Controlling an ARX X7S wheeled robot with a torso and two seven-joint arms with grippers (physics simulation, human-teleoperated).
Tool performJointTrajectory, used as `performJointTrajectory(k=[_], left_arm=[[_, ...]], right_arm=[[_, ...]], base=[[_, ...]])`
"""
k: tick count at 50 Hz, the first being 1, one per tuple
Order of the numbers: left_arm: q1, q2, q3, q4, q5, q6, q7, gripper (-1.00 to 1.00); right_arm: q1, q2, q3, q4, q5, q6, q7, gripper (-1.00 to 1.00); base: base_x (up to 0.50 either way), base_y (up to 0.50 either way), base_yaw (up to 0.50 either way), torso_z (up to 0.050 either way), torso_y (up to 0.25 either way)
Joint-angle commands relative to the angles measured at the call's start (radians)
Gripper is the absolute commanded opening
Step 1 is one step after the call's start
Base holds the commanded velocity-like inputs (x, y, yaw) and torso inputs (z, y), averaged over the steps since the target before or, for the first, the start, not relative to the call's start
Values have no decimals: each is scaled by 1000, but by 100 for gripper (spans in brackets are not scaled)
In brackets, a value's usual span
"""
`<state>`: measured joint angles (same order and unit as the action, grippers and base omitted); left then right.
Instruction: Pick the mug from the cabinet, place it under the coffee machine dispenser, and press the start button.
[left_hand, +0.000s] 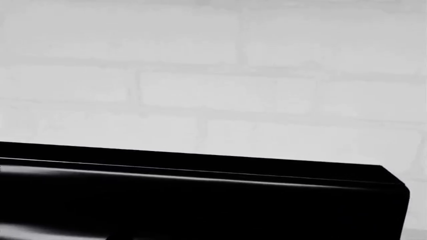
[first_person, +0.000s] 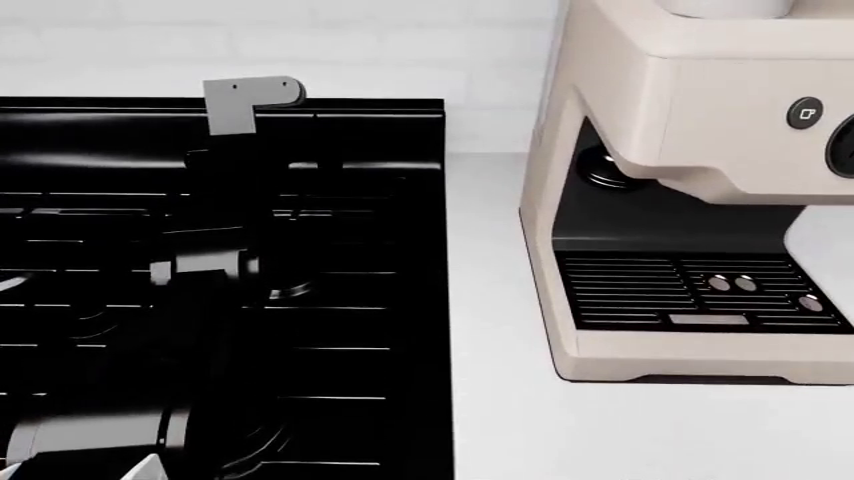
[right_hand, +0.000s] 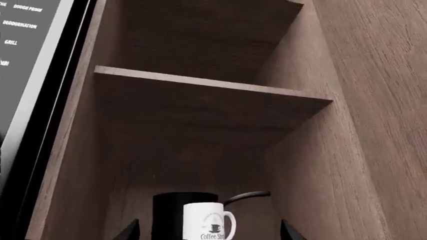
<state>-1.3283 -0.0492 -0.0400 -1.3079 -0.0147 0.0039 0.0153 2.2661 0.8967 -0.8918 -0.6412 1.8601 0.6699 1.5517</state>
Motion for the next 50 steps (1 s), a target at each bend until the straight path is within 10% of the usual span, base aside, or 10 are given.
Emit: performJointTrajectory(k=[1, 50], left_arm=[[0, 1, 4, 0, 3, -2, -4, 100], [1, 1, 21, 0, 3, -2, -10, 100]], right_arm=[[70, -71, -5, 226, -75, 79, -109, 100], [39, -553, -217, 1300, -659, 178, -733, 100]], base=[[0, 0, 0, 0, 0], [0, 0, 0, 0, 0]])
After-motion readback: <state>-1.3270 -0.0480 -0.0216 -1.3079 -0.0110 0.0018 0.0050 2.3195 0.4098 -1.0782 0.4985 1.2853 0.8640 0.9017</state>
